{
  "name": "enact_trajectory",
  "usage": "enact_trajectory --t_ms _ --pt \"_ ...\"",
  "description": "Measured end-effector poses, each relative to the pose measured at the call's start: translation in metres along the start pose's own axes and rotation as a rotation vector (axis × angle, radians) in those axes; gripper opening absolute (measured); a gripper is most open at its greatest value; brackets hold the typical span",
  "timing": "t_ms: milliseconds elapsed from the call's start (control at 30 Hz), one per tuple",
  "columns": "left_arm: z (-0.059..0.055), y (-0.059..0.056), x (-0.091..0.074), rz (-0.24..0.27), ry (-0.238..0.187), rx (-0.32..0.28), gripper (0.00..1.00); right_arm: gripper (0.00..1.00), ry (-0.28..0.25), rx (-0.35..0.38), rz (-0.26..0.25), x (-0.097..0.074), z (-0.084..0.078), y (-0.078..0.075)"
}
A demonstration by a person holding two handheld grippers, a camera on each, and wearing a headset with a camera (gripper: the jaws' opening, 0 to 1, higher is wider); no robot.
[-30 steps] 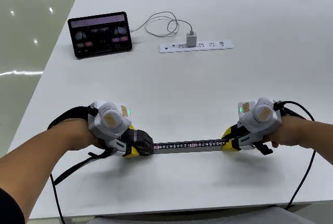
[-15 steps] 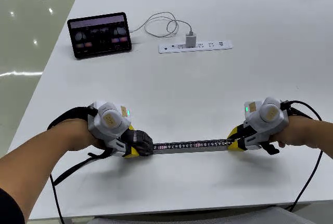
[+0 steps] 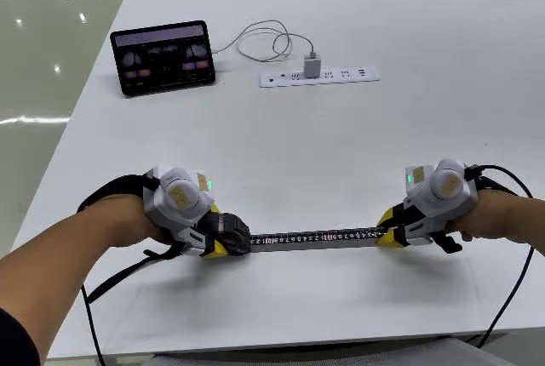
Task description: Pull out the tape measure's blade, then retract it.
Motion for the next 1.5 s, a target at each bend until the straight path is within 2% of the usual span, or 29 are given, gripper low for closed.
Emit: enact_trajectory --t_ms 1033,1500 --pt "0.0002 -0.0011 -0.0003 0.007 -0.008 0.000 0.33 0.11 -0.003 0.031 -0.012 -0.0028 -0.0035 -0.0024" --pt "0.0011 -0.0006 0.0005 0.003 -0.007 0.003 0.33 0.11 0.011 0.030 -0.013 -0.0011 -0.0051 -0.0050"
Point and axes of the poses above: the centre of the closed fingertips' face, and the gripper's own axes: x roughly forward along the fingers, y roughly to its left, z roughly out of its top, the point moved 5 cm from there along -x, roughly backward along the fingers, and after that the axes turned 3 degrees about -x, right-handed, at the moved point
